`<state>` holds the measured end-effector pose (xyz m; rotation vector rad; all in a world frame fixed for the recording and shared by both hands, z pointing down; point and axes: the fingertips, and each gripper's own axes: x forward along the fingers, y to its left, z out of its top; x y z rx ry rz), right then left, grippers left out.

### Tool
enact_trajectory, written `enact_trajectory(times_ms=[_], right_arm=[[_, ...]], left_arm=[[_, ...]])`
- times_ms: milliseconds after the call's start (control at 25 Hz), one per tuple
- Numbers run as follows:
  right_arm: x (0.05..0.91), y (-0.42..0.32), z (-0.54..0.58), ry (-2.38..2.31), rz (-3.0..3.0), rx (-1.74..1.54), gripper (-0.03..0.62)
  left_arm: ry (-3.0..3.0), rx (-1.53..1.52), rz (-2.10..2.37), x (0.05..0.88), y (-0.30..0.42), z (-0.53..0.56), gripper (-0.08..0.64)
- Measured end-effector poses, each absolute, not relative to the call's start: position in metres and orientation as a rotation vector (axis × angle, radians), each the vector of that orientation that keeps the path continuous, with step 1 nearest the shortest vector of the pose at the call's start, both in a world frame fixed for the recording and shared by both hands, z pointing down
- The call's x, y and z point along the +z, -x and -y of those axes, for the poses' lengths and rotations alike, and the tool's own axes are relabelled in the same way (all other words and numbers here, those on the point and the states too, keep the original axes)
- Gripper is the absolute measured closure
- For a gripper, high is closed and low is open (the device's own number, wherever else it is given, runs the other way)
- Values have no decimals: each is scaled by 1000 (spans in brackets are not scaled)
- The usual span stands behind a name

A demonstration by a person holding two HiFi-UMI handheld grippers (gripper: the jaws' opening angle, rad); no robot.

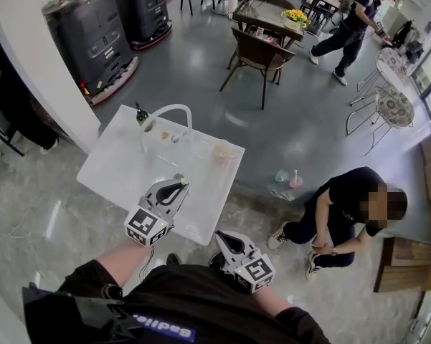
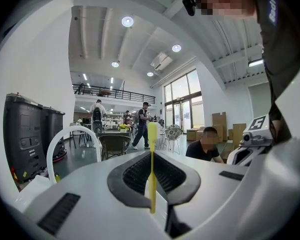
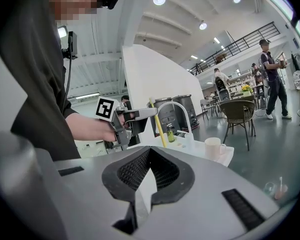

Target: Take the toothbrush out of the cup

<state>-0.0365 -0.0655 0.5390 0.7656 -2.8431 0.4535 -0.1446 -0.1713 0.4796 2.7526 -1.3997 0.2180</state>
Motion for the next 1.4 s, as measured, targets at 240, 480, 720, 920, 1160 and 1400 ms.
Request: enact_trajectory(times_ms=[240, 480, 720, 920, 1160, 1400], right_arm=[[539, 42, 60, -755, 2846, 437, 580], [538, 48, 57, -733, 2841, 416, 580], [536, 55, 56, -721, 2842, 404, 580], [532, 60, 55, -711, 2844, 389, 580], [529, 60, 53, -716, 2846, 376, 580], [523, 63, 49, -720, 2827, 386, 580]], left_arm=[[-2756, 232, 1393, 483, 151, 144, 541], [-2766, 234, 1363, 482, 149, 120, 541], [-2750, 215, 1350, 482, 153, 101, 541], [-2750, 218, 1329, 482, 152, 87, 541], [-2784, 212, 1272, 481, 138, 66, 541], [-2800, 211, 1250, 479, 134, 59, 541]])
